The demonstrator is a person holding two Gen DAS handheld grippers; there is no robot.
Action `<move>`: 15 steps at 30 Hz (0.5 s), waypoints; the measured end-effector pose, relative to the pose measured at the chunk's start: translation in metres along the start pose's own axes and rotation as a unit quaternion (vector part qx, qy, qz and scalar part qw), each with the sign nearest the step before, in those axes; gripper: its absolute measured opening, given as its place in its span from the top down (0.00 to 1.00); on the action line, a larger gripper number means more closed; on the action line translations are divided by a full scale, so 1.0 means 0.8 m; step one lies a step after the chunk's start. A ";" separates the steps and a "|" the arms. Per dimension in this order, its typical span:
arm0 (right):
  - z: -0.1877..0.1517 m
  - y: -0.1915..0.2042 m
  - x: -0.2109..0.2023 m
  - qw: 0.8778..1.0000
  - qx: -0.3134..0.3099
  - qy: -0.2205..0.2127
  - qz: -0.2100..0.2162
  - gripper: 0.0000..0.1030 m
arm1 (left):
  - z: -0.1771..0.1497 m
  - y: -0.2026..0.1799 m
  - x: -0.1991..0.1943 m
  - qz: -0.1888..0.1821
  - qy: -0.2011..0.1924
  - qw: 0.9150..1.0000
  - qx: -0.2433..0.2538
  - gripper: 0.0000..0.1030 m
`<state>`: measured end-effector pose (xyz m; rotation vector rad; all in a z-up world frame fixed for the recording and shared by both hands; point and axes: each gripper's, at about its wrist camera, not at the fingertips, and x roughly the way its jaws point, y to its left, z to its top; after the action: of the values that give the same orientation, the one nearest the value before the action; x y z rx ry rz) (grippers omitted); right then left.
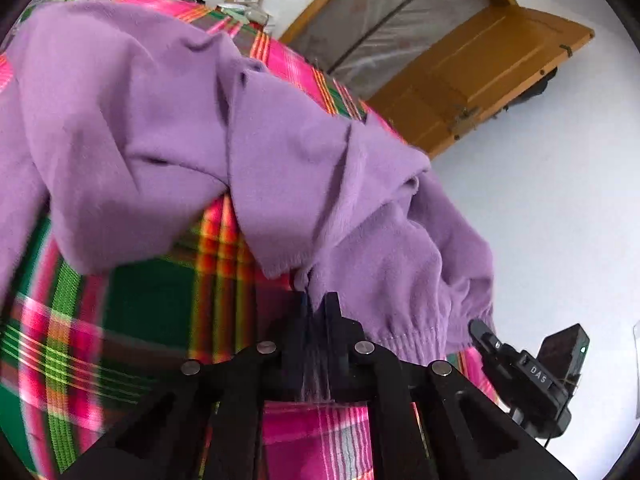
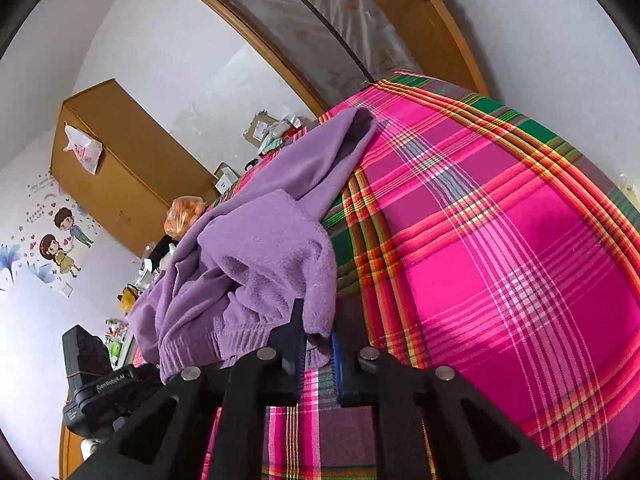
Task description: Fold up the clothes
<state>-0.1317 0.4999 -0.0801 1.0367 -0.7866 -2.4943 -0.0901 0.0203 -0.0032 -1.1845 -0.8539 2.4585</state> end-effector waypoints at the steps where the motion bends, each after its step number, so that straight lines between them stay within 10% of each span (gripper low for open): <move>1: -0.001 0.001 -0.001 1.000 -0.001 -0.001 0.002 0.90 | 0.000 -0.001 -0.001 0.002 -0.001 1.000 0.006 0.93; 15: -0.059 0.140 -0.105 0.980 -0.107 0.001 0.165 0.92 | 0.031 0.034 -0.144 0.001 -0.120 0.992 0.030 0.95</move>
<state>-0.0302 0.4344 0.0057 0.7647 -0.6143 -2.2328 -0.0379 -0.0659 0.0630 -0.8812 -0.8324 2.6452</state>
